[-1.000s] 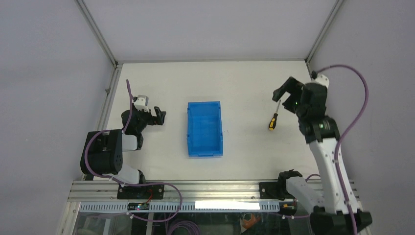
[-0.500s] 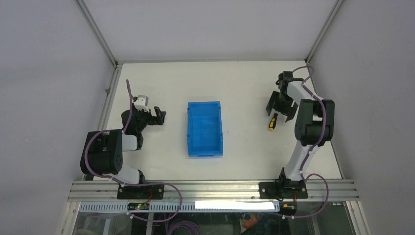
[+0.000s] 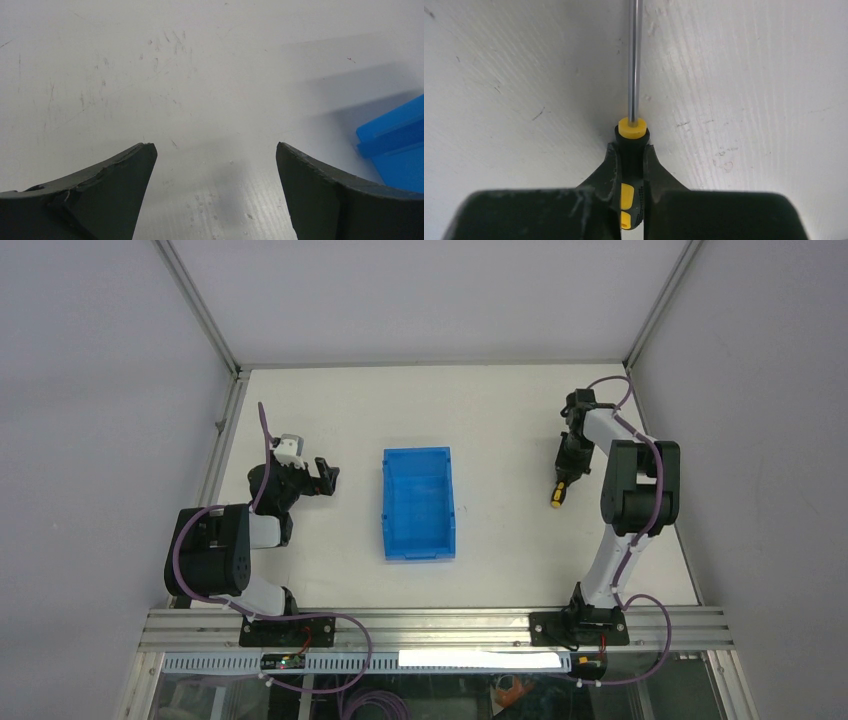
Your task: Put the screwdriver in the bin
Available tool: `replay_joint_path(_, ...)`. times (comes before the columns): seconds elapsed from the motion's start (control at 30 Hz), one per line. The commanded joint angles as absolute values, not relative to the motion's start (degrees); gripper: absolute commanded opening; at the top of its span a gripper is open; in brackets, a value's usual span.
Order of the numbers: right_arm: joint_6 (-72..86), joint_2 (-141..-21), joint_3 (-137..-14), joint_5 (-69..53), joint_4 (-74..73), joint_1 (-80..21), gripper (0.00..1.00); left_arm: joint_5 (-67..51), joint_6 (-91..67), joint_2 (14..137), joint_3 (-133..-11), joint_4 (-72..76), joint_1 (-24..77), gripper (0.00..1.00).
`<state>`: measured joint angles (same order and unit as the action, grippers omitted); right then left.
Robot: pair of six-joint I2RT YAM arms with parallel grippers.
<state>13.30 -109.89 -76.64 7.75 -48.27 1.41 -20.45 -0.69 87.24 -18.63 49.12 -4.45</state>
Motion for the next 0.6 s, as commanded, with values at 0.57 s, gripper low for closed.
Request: replay_joint_path(0.57, 16.9, -90.5, -104.4, -4.1, -84.6, -8.6, 0.00, -20.7, -0.5, 87.0, -19.4, 52.6, -4.0, 0.99)
